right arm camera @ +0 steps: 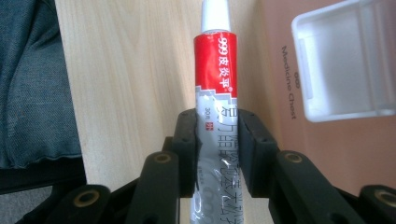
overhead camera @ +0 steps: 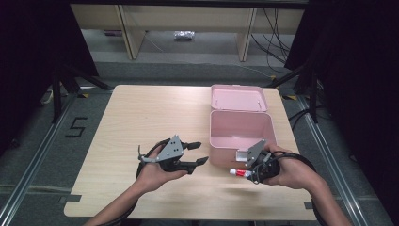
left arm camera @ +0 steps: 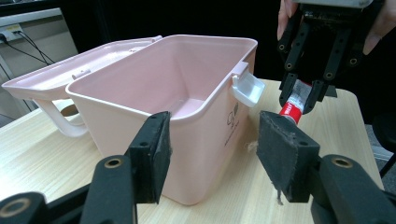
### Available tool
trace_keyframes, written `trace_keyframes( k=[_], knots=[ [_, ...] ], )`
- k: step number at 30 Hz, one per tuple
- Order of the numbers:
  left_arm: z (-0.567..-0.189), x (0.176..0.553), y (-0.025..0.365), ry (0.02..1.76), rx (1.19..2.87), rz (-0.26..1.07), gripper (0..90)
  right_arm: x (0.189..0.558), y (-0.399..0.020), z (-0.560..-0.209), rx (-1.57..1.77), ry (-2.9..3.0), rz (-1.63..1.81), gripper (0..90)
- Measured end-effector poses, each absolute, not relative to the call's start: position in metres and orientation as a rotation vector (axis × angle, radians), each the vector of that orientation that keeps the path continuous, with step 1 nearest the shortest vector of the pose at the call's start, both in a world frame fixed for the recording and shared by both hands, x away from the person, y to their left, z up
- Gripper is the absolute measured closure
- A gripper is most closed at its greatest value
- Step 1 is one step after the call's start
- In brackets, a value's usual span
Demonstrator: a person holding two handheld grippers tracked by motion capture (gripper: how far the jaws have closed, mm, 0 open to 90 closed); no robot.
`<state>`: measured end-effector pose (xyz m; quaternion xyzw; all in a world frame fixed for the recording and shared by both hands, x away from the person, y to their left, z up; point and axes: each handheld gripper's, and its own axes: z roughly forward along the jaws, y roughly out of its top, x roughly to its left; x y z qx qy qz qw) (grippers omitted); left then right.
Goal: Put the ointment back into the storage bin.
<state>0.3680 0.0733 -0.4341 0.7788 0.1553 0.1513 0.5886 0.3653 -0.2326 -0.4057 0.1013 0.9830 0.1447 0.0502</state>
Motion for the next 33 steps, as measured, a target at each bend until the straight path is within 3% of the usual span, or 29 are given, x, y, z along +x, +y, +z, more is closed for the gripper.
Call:
trace_keyframes(
  k=[33],
  knots=[
    [-0.434,0.368,0.076,0.364,1.825,0.351,43.7,0.374,-0.231,-0.38,0.262,2.978,0.447,71.7]
  ],
)
